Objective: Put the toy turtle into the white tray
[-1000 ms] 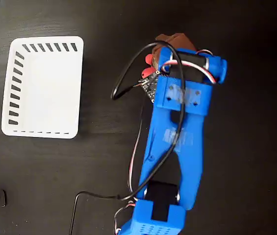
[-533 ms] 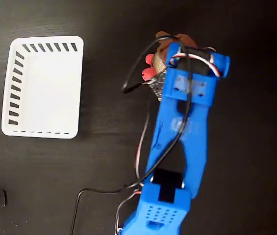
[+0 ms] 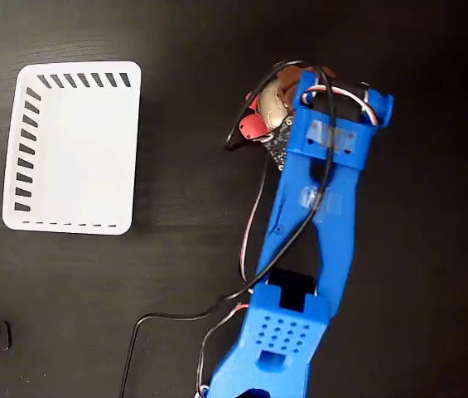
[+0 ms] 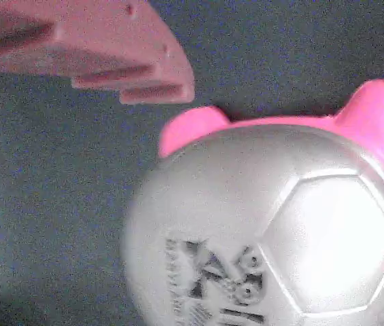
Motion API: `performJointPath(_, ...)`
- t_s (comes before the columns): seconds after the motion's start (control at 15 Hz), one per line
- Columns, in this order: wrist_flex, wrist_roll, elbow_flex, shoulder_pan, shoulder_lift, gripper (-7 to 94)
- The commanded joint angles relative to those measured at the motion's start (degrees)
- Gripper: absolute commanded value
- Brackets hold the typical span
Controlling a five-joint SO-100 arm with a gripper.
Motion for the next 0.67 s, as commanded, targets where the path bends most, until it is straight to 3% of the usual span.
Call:
performJointPath(0.0,0.53,-0.62,-4.48,0.18,1.41,64)
performJointPath(0.27,1.14,-0.26,-8.79,0.0,-2.11,62)
performJointPath(0.6,1.23,0.7,-12.13,0.0,-4.04,42)
